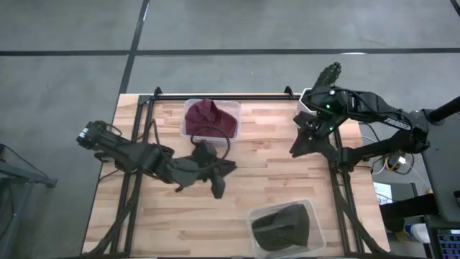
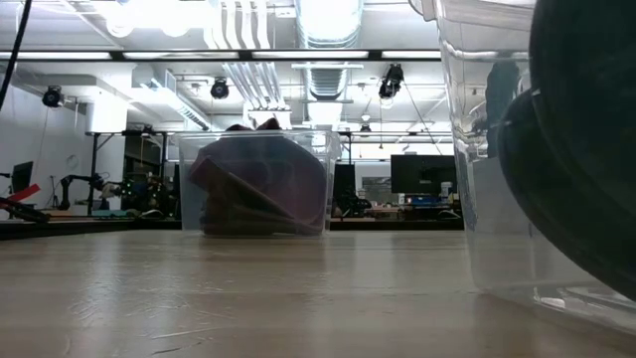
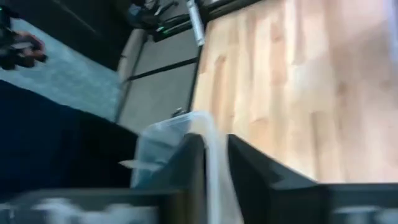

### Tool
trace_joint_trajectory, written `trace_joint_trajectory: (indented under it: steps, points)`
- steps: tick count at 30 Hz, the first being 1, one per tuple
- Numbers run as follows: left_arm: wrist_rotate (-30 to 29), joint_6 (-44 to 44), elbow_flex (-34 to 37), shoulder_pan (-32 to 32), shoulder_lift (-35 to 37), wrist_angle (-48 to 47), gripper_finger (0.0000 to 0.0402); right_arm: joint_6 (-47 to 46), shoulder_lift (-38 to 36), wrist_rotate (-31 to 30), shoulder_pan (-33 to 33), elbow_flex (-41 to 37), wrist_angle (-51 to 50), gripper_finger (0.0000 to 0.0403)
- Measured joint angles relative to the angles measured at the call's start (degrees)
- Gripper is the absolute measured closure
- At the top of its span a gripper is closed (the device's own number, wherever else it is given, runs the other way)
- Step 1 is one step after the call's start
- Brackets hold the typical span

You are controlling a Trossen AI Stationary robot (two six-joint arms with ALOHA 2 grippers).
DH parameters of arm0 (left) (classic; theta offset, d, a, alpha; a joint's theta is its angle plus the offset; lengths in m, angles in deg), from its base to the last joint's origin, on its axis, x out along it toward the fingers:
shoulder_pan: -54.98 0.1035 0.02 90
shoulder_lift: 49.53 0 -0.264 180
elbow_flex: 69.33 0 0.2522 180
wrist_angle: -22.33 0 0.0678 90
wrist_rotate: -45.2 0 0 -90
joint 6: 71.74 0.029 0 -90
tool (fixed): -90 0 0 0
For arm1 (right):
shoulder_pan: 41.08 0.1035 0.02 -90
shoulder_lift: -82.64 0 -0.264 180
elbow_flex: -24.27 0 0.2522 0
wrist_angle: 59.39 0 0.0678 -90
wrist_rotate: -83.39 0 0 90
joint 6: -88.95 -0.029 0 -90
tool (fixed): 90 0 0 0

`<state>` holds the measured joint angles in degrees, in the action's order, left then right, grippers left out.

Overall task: Pick and place caps into container
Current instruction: Return to Home Position

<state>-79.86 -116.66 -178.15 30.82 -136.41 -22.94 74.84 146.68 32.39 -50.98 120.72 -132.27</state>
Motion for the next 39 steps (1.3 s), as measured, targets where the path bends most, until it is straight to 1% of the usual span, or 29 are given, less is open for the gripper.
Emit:
trace_joint_trajectory:
  steps: [2, 4, 8, 12, 16, 18, 19, 22, 25, 27, 30, 31, 33, 35, 39]
  points:
    - [-1.1, 0.0, 1.4, 0.0, 2.1, -2.8, 0.0382, 0.9, -0.6, -3.8, 1.2, -0.3, 1.8, 0.0368]
    - [-1.5, 0.8, 4.0, 0.2, 4.6, -3.7, 0.0393, 0.9, -1.5, -7.4, 2.1, -1.5, 5.5, 0.0384]
    - [-1.5, 3.7, 11.9, 0.8, 11.2, -1.4, 0.0399, 0.4, -4.7, -15.7, 3.4, -6.2, 17.0, 0.0393]
    - [-1.5, 6.9, 23.5, 1.7, 20.3, 6.2, 0.0401, -1.3, -8.1, -21.8, 3.8, -12.0, 27.9, 0.0394]
    - [-1.6, 13.1, 35.8, 2.1, 30.0, 13.6, 0.0401, -0.6, -9.6, -28.3, 3.8, -16.3, 29.4, 0.0394]
    - [-2.4, 13.2, 40.8, 2.1, 34.3, 14.0, 0.0401, 2.1, -9.6, -32.5, 3.7, -18.5, 29.3, 0.0394]
    - [-3.3, 13.5, 43.1, 2.1, 36.4, 13.5, 0.0401, 1.8, -9.6, -34.3, 3.6, -19.8, 29.2, 0.0394]
    - [-6.8, 16.6, 49.5, 2.1, 42.5, 10.6, 0.0401, -1.8, -10.0, -34.9, 3.6, -24.2, 30.6, 0.0394]
    - [-10.2, 13.6, 56.2, 2.1, 48.1, 11.3, 0.0401, -3.1, -10.2, -34.7, 3.9, -29.4, 37.7, 0.0394]
    - [-12.1, 15.6, 60.3, 2.1, 50.9, 15.7, 0.0401, -2.1, -10.8, -34.7, 4.1, -33.1, 45.6, 0.0394]
    - [-12.4, 21.8, 66.0, 2.1, 54.6, 21.8, 0.0401, -0.1, -12.7, -34.7, 4.0, -38.7, 56.5, 0.0394]
    - [-12.3, 22.8, 67.5, 2.1, 55.7, 23.6, 0.0401, 0.3, -13.3, -34.7, 4.0, -40.2, 57.6, 0.0394]
    - [-12.4, 24.6, 69.5, 2.1, 58.0, 25.8, 0.0401, 2.3, -14.8, -34.7, 4.0, -42.9, 56.6, 0.0394]
    - [-12.4, 27.0, 70.6, 2.1, 60.0, 26.3, 0.0401, 2.7, -16.7, -34.7, 4.0, -45.2, 54.5, 0.0394]
    - [-12.4, 32.3, 72.2, 2.1, 63.5, 26.2, 0.0401, 2.2, -21.2, -34.8, 4.0, -51.4, 56.2, 0.0394]
